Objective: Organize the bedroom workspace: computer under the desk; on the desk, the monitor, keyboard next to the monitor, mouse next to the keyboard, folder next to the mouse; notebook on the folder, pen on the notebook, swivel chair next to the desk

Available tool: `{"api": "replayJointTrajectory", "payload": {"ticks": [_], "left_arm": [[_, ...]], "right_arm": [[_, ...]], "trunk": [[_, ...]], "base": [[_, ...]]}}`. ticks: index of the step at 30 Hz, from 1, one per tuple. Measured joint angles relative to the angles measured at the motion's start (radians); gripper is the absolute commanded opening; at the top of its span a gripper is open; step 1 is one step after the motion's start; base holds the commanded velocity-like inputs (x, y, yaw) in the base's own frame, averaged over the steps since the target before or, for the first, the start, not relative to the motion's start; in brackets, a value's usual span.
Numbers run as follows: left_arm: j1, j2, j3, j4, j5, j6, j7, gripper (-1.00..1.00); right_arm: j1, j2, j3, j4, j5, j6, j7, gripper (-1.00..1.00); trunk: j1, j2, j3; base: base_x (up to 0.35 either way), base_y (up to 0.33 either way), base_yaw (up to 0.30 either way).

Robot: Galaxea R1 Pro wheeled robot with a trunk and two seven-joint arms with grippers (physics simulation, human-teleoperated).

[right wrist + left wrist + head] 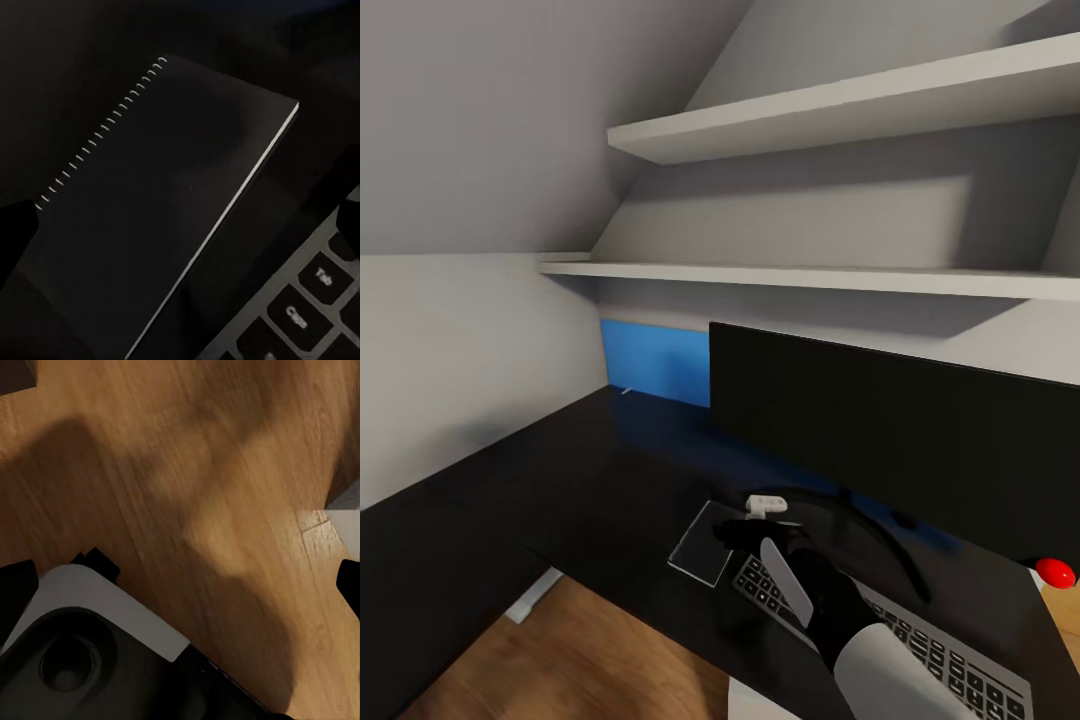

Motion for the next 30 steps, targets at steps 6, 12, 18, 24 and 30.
{"api": "replayJointTrajectory", "payload": {"ticks": [6,12,18,24,30], "left_arm": [[0.0,0.0,0.0,0.0,0.001,-0.009,0.001,1.0],[0.001,0.001,-0.001,0.0,0.001,-0.011,-0.002,1.0],[0.001,0.001,-0.001,0.0,0.002,-0.011,-0.002,1.0],[0.001,-0.003,-0.001,0.0,-0.003,-0.012,0.004,1.0],[0.001,-0.003,-0.001,0.0,-0.004,-0.011,0.002,1.0]], "right_arm": [[0.0,0.004,-0.002,0.002,-0.002,0.0,-0.007,1.0],[0.0,0.005,-0.003,0.01,-0.014,0.0,-0.01,1.0],[-0.008,0.007,-0.004,0.062,-0.025,-0.001,-0.011,1.0],[-0.027,0.013,-0.004,0.08,-0.077,-0.003,-0.074,1.0],[-0.042,0.013,-0.003,0.085,-0.136,-0.002,-0.111,1.0]], "trunk": [[0.0,0.0,0.0],[0.0,0.0,0.0],[0.0,0.0,0.0],[0.0,0.0,0.0],[0.0,0.0,0.0]], "base": [[0.098,0.048,0.012],[0.025,0.012,0.004],[0.046,0.002,0.001],[0.223,0.0,0.0],[0.035,0.0,0.0]]}}
